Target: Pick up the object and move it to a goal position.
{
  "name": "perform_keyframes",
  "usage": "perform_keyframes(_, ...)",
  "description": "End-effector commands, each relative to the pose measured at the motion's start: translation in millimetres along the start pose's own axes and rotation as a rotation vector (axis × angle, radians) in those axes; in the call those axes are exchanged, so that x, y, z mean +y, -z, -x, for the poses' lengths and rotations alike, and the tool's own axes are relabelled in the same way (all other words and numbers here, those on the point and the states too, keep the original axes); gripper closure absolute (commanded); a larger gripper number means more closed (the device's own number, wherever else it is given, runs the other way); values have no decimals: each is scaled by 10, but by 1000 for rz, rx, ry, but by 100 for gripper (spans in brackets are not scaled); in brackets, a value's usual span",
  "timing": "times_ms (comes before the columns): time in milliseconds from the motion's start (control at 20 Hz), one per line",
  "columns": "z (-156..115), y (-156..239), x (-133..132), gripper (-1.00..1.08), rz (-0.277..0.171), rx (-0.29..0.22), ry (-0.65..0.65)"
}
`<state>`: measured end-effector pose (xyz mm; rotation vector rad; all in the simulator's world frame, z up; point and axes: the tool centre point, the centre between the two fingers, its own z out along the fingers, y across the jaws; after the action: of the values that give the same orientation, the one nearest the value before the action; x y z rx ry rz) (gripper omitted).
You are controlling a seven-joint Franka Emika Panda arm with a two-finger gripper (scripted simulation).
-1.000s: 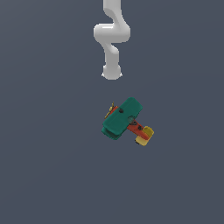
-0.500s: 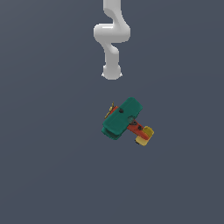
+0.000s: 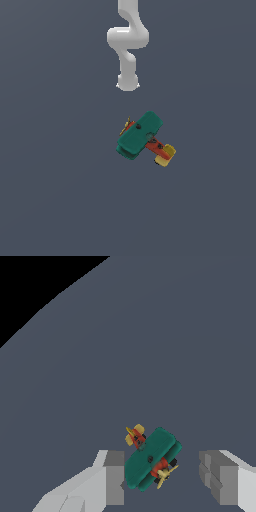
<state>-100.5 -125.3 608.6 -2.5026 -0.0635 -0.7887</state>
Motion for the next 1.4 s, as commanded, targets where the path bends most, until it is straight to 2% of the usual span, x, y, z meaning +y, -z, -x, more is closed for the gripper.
perform_keyframes(0,-11,14,88,-20,-35,8,-10)
perform_keyframes(650,-17,-179,621,-20,-214,18,-81)
perform_keyframes(1350,105,-881,1197,-20,-400,-31,-178)
